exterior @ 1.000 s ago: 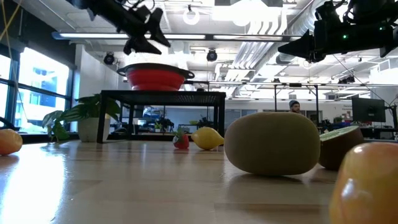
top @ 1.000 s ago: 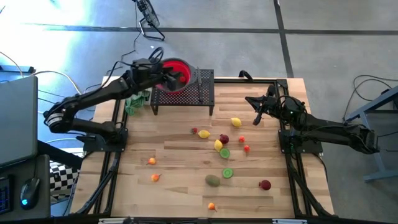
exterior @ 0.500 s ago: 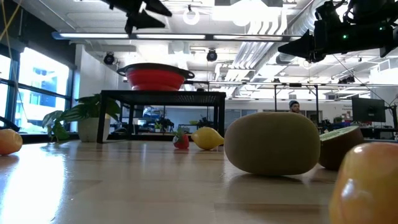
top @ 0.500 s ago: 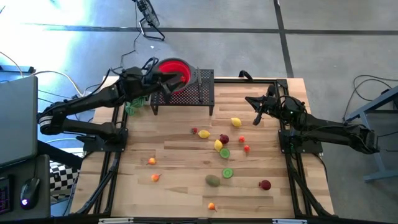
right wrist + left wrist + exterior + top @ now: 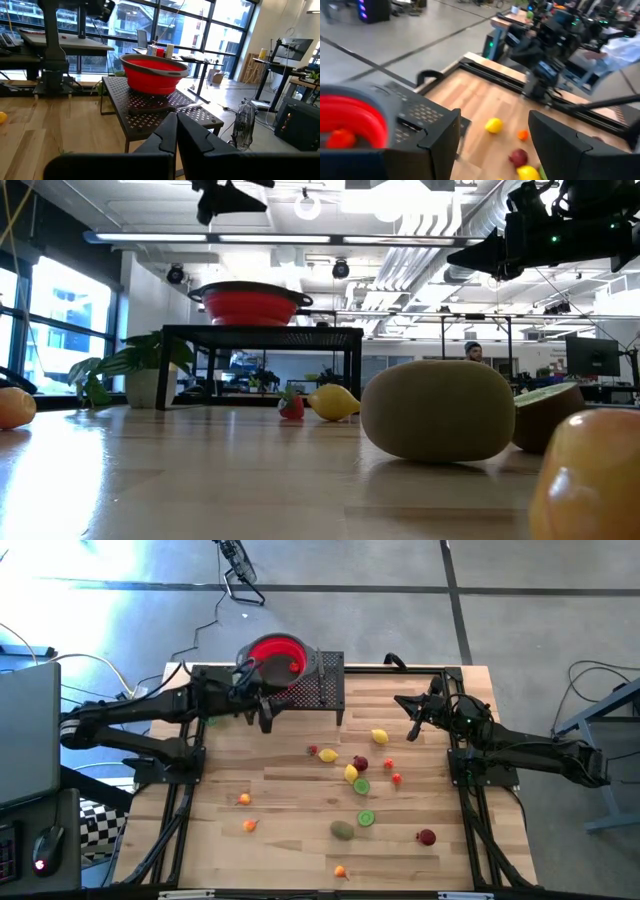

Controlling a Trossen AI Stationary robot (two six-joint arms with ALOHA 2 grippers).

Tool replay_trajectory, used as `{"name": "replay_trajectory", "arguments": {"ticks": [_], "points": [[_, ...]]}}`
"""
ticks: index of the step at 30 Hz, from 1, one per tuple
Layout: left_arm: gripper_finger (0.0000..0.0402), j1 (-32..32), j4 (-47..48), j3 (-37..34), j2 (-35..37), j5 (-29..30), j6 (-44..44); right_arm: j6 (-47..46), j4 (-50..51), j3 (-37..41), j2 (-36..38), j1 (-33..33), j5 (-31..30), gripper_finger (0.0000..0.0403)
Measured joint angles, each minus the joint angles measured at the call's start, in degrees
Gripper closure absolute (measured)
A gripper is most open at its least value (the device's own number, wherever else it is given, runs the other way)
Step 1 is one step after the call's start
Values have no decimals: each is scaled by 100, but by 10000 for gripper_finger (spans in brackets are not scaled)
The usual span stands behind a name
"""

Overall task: Pick & Place Fruit
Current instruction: Put the orange pear into the red strainer bowl on the shelf

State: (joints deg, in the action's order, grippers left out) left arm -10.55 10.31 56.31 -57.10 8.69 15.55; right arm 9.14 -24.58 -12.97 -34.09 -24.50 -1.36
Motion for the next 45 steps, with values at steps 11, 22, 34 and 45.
{"name": "replay_trajectory", "arguments": {"ticks": [11,22,34,45], "points": [[172,1202,715,0,0,-2,1032,1,-2,0,2,1,0,399],[172,2250,2252,0,-11,89,2239,0,-2,0,2,0,-13,399],[172,3471,4813,-2,-542,142,4378,-131,39,0,-9,0,-5,399],[172,4290,4861,0,-1651,50,4477,-202,92,0,-39,1,-2,399]]}}
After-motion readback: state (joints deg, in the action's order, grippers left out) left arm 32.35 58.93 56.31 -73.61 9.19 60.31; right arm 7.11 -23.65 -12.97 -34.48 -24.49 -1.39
